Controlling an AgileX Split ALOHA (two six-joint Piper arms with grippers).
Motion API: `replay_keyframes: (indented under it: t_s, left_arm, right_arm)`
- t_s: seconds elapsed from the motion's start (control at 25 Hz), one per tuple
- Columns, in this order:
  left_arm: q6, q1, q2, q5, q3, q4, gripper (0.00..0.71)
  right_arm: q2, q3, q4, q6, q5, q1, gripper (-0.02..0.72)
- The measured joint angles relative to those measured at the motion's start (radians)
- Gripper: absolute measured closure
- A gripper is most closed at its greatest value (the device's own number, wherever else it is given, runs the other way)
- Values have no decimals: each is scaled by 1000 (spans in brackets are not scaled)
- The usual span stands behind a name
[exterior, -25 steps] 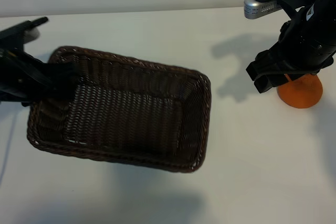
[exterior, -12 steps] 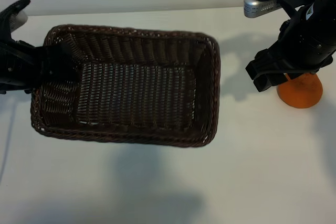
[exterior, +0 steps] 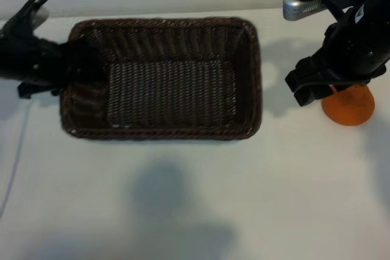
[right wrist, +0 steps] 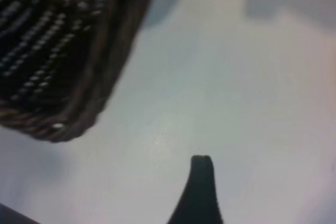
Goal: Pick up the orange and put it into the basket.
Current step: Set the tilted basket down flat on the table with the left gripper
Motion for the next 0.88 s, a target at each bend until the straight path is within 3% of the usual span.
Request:
replay_keyframes:
  t_s: [0.36, 0.88]
  left_arm:
    - [-45, -122, 174, -14, -160, -11, 375]
    - [-93, -147, 280, -56, -167, -24, 375]
  right_arm:
    - [0, 0, 0, 0, 0, 0, 108]
    - [0, 0, -3, 0, -2, 0, 108]
